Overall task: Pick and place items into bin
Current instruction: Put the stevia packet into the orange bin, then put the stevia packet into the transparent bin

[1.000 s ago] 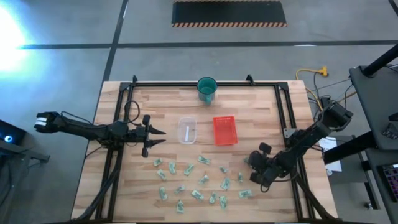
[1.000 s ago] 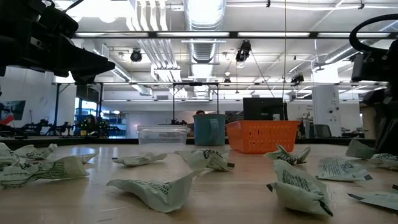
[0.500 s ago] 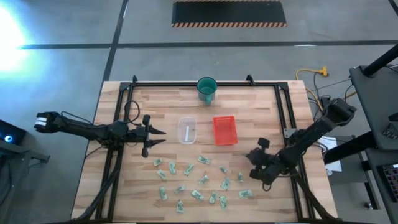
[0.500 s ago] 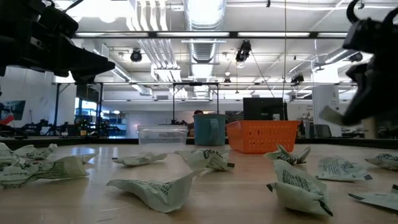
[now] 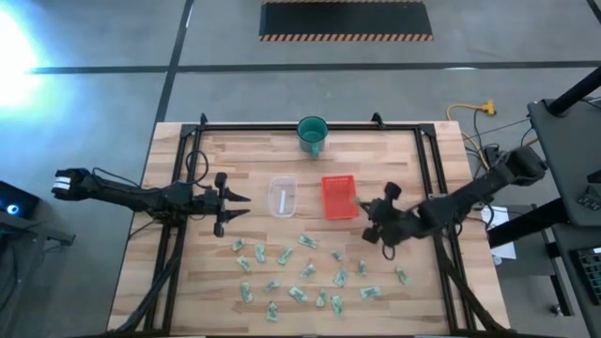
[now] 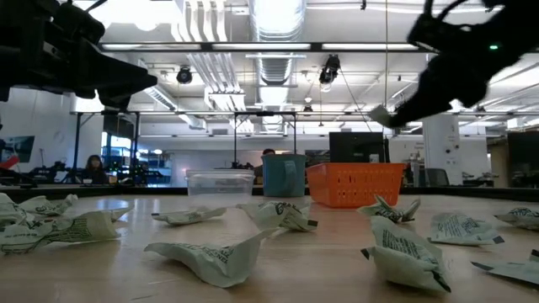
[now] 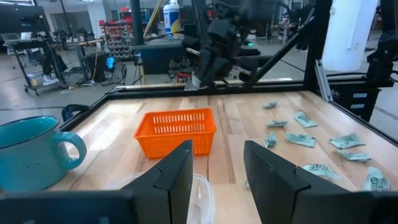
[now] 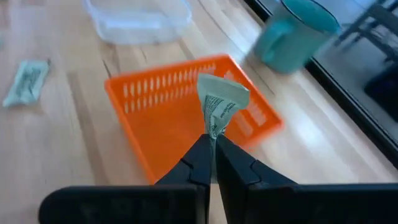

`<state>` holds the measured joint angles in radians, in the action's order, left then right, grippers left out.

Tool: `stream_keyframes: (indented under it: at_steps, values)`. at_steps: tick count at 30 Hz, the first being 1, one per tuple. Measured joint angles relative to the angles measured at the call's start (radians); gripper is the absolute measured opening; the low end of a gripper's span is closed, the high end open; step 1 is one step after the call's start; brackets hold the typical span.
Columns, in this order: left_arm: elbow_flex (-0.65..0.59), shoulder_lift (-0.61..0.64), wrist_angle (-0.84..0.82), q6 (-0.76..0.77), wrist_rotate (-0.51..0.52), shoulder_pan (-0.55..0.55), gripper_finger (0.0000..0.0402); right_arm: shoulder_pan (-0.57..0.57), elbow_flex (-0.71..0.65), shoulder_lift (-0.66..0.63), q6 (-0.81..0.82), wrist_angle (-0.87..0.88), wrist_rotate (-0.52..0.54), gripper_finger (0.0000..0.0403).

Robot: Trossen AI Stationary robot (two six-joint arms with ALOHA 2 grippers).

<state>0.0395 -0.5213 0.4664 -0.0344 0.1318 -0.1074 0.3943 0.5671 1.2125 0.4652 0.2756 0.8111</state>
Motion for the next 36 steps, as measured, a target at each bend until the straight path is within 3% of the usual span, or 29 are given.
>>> stream_keyframes:
  at_steps: [5,14,18,26,29,32,36]
  values:
    - [0.0,0.0,-0.003,0.0,0.0,0.0,0.0128,-0.149,0.001,0.017,-0.193,-0.181,-0.153,0.0011]
    - [0.0,-0.027,-0.003,0.001,0.0,0.001,0.0128,-0.246,0.001,0.125,-0.211,-0.221,-0.233,0.0011]
    - [0.0,-0.043,-0.002,0.001,0.0,0.001,0.0128,-0.252,0.001,0.166,-0.258,-0.265,-0.233,0.0029]
    - [0.0,-0.074,0.004,0.006,-0.002,0.0,0.0128,-0.251,0.005,0.147,-0.275,-0.267,-0.21,0.0113]
    - [0.002,-0.103,0.0,0.02,-0.076,0.001,0.0128,-0.24,0.007,0.117,-0.313,-0.267,-0.216,0.0138]
    - [0.035,-0.152,-0.089,0.02,-0.161,-0.001,0.0128,-0.207,0.013,0.083,-0.345,-0.267,-0.24,0.0152]
    - [0.107,-0.228,-0.279,0.041,-0.164,-0.014,0.0128,-0.146,0.016,0.044,-0.363,-0.266,-0.243,0.0157]
